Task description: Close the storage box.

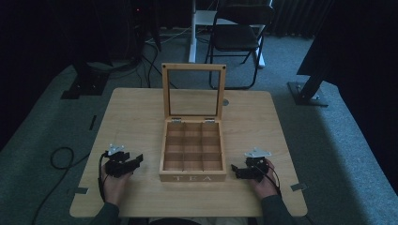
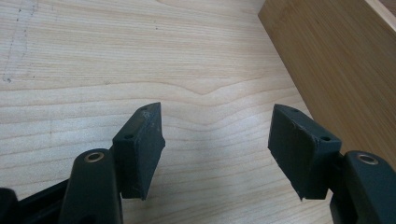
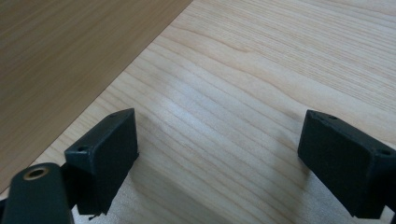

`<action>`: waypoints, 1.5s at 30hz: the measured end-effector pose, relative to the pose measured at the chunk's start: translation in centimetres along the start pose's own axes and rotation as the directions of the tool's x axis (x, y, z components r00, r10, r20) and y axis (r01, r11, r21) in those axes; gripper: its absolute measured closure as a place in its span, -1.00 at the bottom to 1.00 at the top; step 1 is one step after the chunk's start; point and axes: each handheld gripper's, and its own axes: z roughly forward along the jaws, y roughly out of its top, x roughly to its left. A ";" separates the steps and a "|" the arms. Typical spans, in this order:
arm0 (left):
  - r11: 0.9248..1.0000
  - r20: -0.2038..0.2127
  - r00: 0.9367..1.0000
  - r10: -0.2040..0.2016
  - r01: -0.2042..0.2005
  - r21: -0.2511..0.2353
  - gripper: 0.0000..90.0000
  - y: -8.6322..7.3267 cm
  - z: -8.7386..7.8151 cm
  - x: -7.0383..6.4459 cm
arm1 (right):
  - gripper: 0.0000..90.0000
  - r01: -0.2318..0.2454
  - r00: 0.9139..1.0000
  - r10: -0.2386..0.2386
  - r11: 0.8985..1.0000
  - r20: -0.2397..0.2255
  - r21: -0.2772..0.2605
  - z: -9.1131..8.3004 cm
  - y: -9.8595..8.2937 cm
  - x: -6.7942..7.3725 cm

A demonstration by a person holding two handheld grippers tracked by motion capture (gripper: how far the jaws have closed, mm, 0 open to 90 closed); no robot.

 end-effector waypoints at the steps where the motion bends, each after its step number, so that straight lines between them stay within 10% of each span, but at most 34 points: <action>1: 1.000 -0.002 1.000 -0.003 0.003 -0.001 -0.21 0.0 0.0 0.0 | -0.74 0.000 1.000 0.000 1.000 -0.001 0.000 0.0 0.0 0.0; 18: 1.000 0.002 1.000 -0.025 0.025 -0.005 -0.21 0.1 -0.3 0.1 | -0.74 0.001 1.000 -0.001 1.000 -0.001 0.000 0.0 0.0 0.0; 45: 0.995 0.036 0.999 0.040 -0.036 -0.091 -0.21 5.1 -2.9 -1.1 | -0.74 0.000 1.000 0.000 1.000 -0.001 0.000 0.0 0.0 0.0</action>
